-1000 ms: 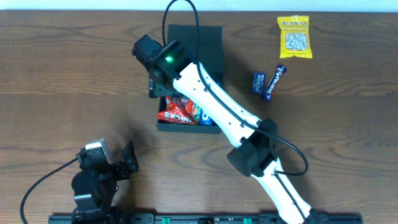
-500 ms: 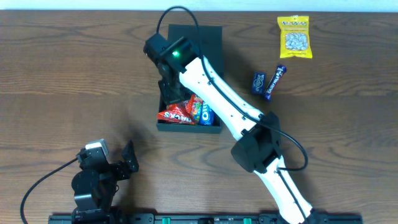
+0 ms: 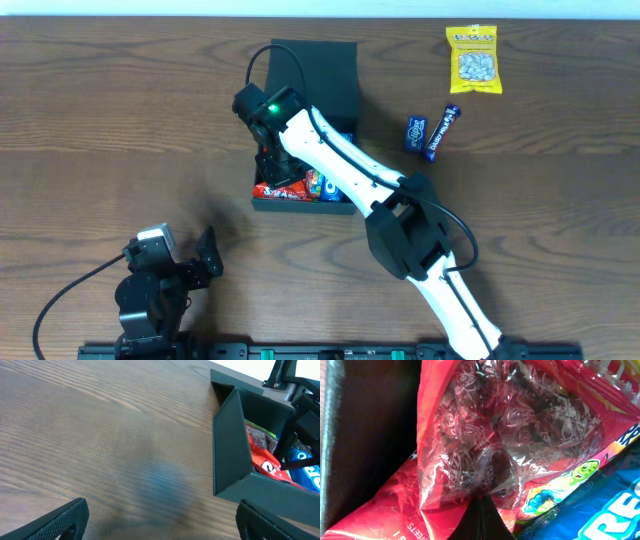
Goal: Pack container
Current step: 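Move the right gripper to the yellow Hacks bag and grasp it, then carry the Hacks bag into the box and push it down with the right gripper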
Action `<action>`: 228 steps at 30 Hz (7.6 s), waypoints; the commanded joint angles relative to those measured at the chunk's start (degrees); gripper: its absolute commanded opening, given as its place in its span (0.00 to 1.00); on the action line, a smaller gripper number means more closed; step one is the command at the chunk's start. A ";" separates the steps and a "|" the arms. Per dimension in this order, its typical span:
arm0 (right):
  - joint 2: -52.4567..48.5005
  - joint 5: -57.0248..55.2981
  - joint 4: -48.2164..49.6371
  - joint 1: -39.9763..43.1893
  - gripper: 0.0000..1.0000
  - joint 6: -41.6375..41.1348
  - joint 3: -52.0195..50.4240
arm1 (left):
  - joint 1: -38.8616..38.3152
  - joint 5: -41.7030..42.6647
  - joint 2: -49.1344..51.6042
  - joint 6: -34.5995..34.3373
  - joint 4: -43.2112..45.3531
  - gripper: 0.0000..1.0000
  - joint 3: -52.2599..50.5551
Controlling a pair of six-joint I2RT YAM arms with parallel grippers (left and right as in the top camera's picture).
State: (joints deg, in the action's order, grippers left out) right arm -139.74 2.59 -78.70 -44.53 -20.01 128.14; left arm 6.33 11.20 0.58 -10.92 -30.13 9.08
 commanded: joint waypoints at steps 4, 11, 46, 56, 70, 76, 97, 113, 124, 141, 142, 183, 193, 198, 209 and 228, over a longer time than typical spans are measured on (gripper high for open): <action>5.86 -1.95 -1.49 1.81 0.01 3.61 5.95 | 0.02 0.22 -0.33 0.20 0.00 0.95 -0.79; 15.74 -19.65 4.76 12.72 0.22 5.42 9.88 | 0.02 0.22 -0.33 0.20 0.00 0.95 -0.79; -14.78 -8.31 45.48 49.40 0.99 20.94 8.41 | 0.02 0.22 -0.33 0.20 0.00 0.95 -0.79; -16.17 -8.28 42.21 50.18 0.97 20.92 8.26 | 0.02 0.22 -0.33 0.20 0.00 0.95 -0.79; -16.15 -6.58 38.80 50.07 0.23 18.97 8.33 | 0.02 0.22 -0.33 0.20 0.00 0.95 -0.79; -14.01 -5.95 38.18 49.72 0.08 16.61 8.85 | 0.02 0.22 -0.33 0.20 0.00 0.95 -0.79; 12.83 -3.58 5.68 23.76 0.01 -12.22 9.07 | 0.02 0.22 -0.33 0.20 0.00 0.95 -0.79; 12.50 -6.16 11.65 2.21 0.02 -42.32 -7.80 | 0.02 0.22 -0.33 0.20 0.00 0.95 -0.79; 12.41 -8.85 19.78 0.59 0.74 -33.22 -13.09 | 0.02 0.22 -0.33 0.20 0.00 0.95 -0.79; 16.52 -0.17 17.14 7.32 0.77 -3.54 -9.14 | 0.02 0.22 -0.33 0.20 0.00 0.95 -0.79; 16.24 0.33 16.70 7.41 0.77 -3.45 -9.31 | 0.02 0.22 -0.33 0.20 0.00 0.95 -0.79; 13.99 9.42 10.49 3.23 0.01 -10.19 -9.77 | 0.02 0.22 -0.33 0.20 0.00 0.95 -0.79; 7.39 5.99 13.03 0.98 0.01 -12.13 -9.77 | 0.02 0.22 -0.33 0.20 0.00 0.95 -0.79; 2.99 5.77 13.51 1.01 0.01 -8.22 -9.77 | 0.02 0.22 -0.33 0.20 0.00 0.95 -0.79; 3.21 6.51 13.18 1.40 0.50 -9.73 -9.66 | 0.02 0.22 -0.33 0.20 0.00 0.95 -0.79; 17.20 2.97 16.76 2.27 0.34 -5.81 -9.66 | 0.02 0.22 -0.33 0.20 0.00 0.95 -0.79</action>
State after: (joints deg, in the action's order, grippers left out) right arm -123.39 9.08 -62.11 -42.65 -27.18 118.69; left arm 6.33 11.20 0.58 -10.92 -30.11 9.08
